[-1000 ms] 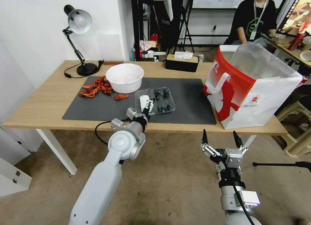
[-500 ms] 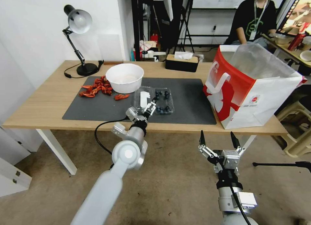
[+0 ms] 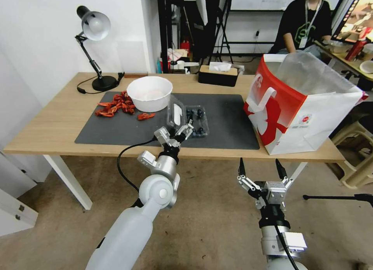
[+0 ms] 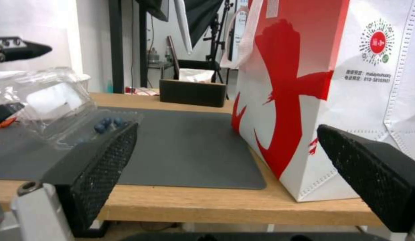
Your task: Close the takeout container lid, then place the container into the takeout bag.
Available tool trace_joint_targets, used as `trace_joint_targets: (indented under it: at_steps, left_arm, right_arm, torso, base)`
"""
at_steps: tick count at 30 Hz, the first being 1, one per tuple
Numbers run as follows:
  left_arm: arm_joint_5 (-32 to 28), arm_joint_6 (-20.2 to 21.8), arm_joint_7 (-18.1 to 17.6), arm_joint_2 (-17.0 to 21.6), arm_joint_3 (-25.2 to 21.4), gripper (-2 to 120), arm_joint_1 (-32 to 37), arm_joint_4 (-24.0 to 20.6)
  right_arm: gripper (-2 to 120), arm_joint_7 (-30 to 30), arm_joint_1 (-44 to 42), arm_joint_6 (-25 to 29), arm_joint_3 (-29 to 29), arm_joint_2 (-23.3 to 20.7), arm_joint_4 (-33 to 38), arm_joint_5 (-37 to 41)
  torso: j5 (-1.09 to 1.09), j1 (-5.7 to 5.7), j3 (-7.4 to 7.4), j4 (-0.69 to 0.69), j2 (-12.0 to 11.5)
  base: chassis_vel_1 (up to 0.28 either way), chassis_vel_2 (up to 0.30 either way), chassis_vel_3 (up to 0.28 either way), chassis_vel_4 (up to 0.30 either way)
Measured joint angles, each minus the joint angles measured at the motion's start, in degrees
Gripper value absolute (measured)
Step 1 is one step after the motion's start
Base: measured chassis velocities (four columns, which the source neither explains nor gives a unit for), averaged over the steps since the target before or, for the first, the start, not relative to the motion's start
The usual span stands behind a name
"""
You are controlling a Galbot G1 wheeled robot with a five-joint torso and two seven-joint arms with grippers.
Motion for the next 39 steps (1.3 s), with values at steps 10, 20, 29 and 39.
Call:
trace_joint_targets:
  at_steps: [10,20,29,39]
  left_arm:
    - [-1.12,-0.21,1.89,0.76,2.63,100,-2.76,0.64]
    - [-9.46,1.17,0.09,1.14,5.39,100,-6.4,1.76]
    - [-20.74,3.89,-6.44,0.22,6.3,100,-10.16,2.5]
    - [-26.94,6.41,-12.9,-0.54,5.98,97,-13.39,5.35]
  right_arm:
    - [100,-0.01,-0.02,0.09,0.31,0.02,-0.06,-0.01]
    - [100,-0.01,-0.04,0.19,1.12,0.28,-0.21,-0.01]
    - [100,0.01,0.09,0.26,1.39,0.66,-0.51,0.01]
    - [100,0.01,0.41,0.27,1.31,0.82,-0.58,0.09]
  torso:
    - [0.0,0.0,0.0,0.0,0.0]
    - [0.0,0.0,0.0,0.0,0.0]
    - [0.0,0.0,0.0,0.0,-0.01]
    - [0.0,0.0,0.0,0.0,-0.02]
  base:
    - [0.0,0.0,0.0,0.0]
    - [0.0,0.0,0.0,0.0]
    - [0.0,0.0,0.0,0.0]
    - [0.0,0.0,0.0,0.0]
